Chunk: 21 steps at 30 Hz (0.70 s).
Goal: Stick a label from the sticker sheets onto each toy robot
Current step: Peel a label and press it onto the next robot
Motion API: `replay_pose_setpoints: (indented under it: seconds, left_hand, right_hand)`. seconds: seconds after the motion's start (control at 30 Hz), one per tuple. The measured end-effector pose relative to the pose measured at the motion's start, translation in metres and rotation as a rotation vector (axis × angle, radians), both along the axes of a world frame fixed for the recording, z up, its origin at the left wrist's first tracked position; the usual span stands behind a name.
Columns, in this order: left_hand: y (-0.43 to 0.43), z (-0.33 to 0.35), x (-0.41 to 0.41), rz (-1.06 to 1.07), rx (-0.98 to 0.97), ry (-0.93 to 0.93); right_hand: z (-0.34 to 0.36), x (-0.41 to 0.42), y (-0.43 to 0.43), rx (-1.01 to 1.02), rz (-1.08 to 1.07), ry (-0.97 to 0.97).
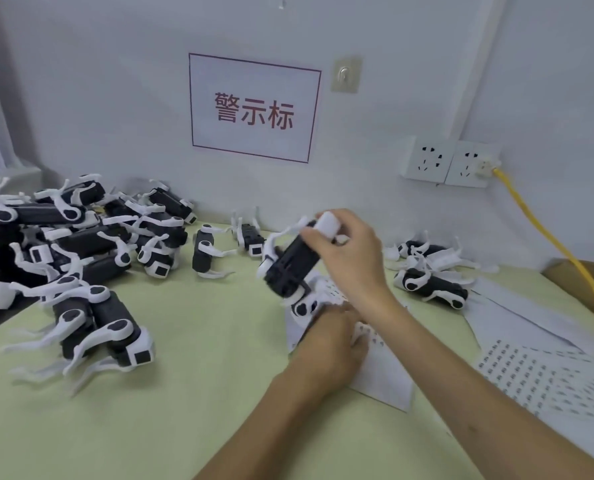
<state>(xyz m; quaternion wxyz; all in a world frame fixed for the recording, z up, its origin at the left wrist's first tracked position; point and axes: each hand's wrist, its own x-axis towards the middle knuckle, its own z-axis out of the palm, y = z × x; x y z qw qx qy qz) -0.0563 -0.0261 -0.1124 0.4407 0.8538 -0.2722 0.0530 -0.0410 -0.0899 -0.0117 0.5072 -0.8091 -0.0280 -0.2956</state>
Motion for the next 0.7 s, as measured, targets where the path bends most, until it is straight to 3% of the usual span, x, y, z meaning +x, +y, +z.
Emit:
replay_pose_setpoints:
  seconds: [0.07,0.2,0.27,0.43,0.5,0.57,0.63,0.7]
  left_hand:
    - [-0.002,0.001,0.0,-0.008,-0.032,0.053]
    - [0.0,0.009,0.003,0.142,-0.291,0.228]
    - [0.006,0.012,0.007,0.224,-0.409,0.272]
    - [0.014,0.021,0.005,0.239,-0.65,0.273]
    - [0.011,0.028,0.002,0.101,-0.805,0.441]
    - [0.007,0.038,-0.005,-0.091,-0.907,0.759]
    - [0.005,0.042,-0.012,-0.28,-0.771,0.945]
    - [0.001,0.04,-0.017,-0.429,-0.602,0.998]
  right_hand:
    - [0.005,-0.004,-0.025,0.251,-0.081,0.083]
    - [0.013,-0.018,-0.059,1.08,0.056,0.385]
    - [0.009,-0.024,-0.072,1.221,0.078,0.405]
    - [-0.015,-0.049,-0.097,1.103,0.081,0.418]
    - [-0.023,-0.061,-0.107,0.998,0.114,0.383]
    - [-0.029,-0.072,-0.116,0.84,0.187,0.346]
    - [-0.034,-0.082,-0.12,0.685,0.268,0.331]
    - [-0.039,-0.089,-0.12,0.616,0.331,0.318]
